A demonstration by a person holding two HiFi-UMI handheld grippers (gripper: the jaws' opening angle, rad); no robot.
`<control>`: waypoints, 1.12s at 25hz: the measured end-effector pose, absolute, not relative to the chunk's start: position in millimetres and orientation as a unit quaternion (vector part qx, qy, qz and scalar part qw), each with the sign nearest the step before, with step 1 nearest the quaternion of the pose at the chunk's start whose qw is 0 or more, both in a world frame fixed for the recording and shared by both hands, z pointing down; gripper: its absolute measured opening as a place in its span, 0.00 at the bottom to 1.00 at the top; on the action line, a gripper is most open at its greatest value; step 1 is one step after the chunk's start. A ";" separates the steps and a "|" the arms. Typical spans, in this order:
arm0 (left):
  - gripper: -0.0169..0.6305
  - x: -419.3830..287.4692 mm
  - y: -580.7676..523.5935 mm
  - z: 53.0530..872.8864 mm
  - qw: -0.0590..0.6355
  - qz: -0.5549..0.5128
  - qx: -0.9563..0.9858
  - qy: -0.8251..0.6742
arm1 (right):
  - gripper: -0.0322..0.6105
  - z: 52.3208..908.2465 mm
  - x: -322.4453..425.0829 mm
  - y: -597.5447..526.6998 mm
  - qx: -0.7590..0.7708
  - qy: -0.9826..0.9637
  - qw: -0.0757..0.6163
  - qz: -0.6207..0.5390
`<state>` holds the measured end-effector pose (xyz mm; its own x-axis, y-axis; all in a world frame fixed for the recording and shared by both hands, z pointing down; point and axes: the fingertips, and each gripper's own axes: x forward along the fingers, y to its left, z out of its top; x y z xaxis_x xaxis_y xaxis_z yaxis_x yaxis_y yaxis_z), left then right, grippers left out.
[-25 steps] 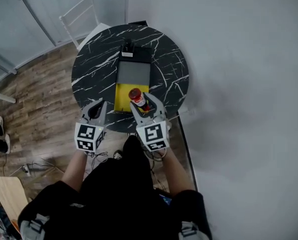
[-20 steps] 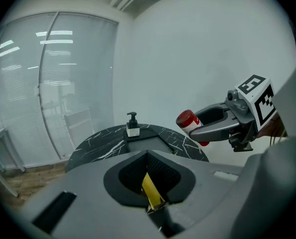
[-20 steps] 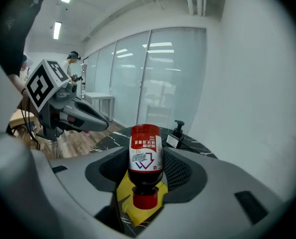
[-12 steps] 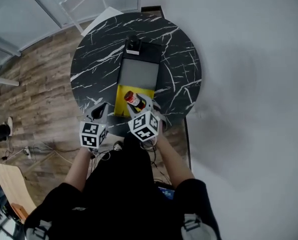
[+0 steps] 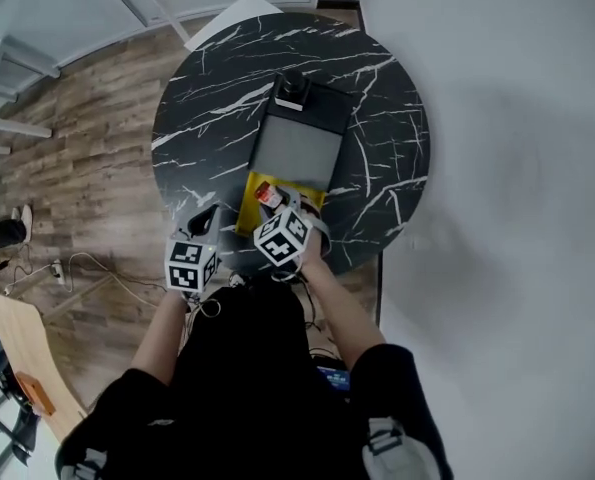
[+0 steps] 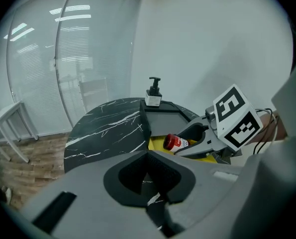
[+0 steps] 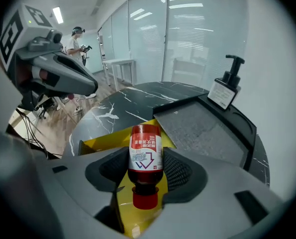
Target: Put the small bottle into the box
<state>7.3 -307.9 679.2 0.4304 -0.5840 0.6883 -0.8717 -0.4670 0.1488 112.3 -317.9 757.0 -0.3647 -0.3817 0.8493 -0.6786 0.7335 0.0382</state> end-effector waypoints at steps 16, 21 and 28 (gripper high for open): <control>0.02 -8.9 -309.1 689.1 0.271 0.290 0.791 -0.466 | 0.37 793.0 104.7 -329.0 0.315 -0.794 0.490 0.176; 0.02 -15.7 -303.2 689.0 0.271 0.289 0.793 -0.463 | 0.37 795.1 106.0 -327.9 0.329 -0.790 0.485 0.182; 0.02 -20.3 -292.9 677.9 0.258 0.279 0.804 -0.458 | 0.45 787.7 102.5 -318.4 0.346 -0.789 0.465 0.202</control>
<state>-20.3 -292.9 677.9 0.4259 -0.5920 0.6842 -0.8796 -0.4479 0.1600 102.5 -318.4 787.7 -0.3279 -0.3579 0.8743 -0.7345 0.6786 0.0024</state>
